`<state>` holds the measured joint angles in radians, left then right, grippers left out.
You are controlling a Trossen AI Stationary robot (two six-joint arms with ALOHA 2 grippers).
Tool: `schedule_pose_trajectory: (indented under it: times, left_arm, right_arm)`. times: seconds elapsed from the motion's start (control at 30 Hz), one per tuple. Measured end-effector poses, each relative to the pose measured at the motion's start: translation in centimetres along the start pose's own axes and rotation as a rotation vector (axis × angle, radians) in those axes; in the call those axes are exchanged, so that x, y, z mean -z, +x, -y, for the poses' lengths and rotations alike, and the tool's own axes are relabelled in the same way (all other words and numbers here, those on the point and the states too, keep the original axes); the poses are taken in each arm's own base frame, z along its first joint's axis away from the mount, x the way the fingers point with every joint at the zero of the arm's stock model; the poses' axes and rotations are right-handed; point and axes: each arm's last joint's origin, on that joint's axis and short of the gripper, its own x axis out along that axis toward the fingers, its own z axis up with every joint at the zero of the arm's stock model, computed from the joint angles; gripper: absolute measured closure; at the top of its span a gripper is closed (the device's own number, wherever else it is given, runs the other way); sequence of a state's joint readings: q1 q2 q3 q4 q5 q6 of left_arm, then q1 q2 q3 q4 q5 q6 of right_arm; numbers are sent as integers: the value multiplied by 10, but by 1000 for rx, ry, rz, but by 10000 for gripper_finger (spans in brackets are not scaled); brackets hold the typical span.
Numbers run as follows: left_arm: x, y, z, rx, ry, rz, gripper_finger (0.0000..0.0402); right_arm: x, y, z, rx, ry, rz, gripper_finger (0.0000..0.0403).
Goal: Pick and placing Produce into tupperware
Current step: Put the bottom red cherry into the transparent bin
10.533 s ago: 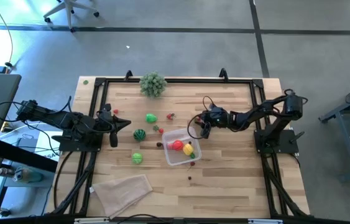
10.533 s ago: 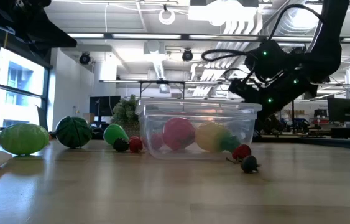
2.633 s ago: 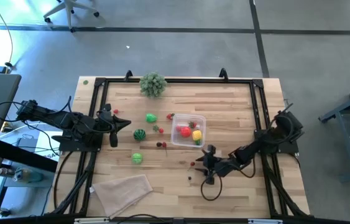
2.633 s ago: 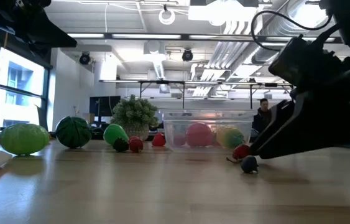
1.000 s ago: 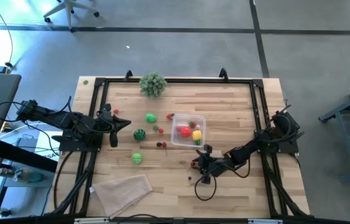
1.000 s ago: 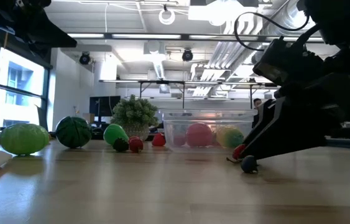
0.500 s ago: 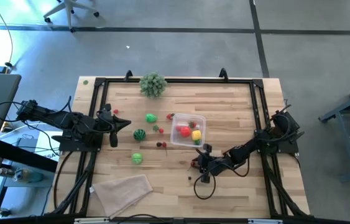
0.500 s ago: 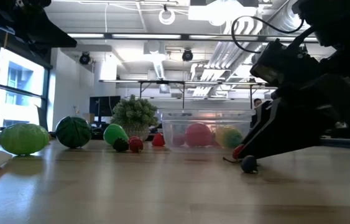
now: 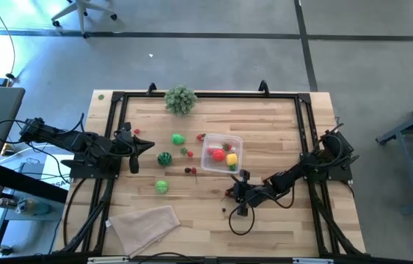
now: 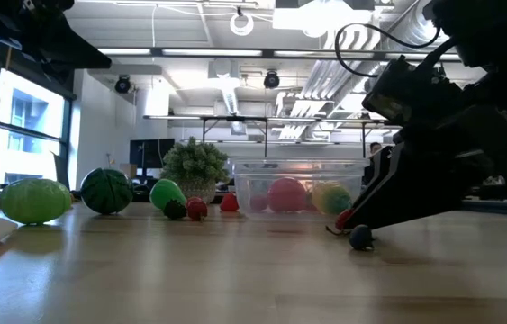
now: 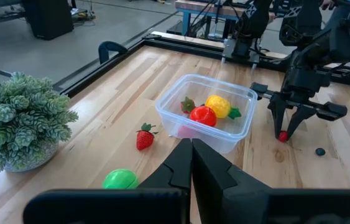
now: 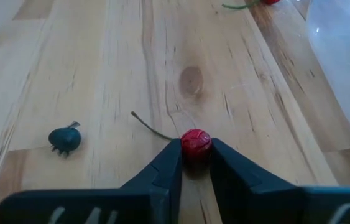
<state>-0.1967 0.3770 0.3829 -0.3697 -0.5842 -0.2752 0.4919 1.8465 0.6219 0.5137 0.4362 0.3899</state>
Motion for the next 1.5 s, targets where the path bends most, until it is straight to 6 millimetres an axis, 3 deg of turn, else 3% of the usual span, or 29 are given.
schedule_pose_trajectory:
  times: [0.4, 0.7, 0.93, 1.2, 1.5]
  left_arm:
    - [0, 0, 0, 0, 0, 0, 401]
    - [0, 0, 0, 0, 0, 0, 401]
    - [0, 0, 0, -1, 0, 0, 401]
    - [0, 0, 0, 0, 0, 0, 401]
    - [0, 0, 0, 0, 0, 0, 401]
  right_arm:
    - [-12, -7, -3, -57, 29, 51, 345]
    - [-62, -55, 1, -58, -64, 246, 345]
    - [-89, -84, 43, 129, -82, 261, 346]
    - [-96, -72, 107, 78, 44, 142, 346]
    - [-91, -59, 125, -15, 114, 12, 345]
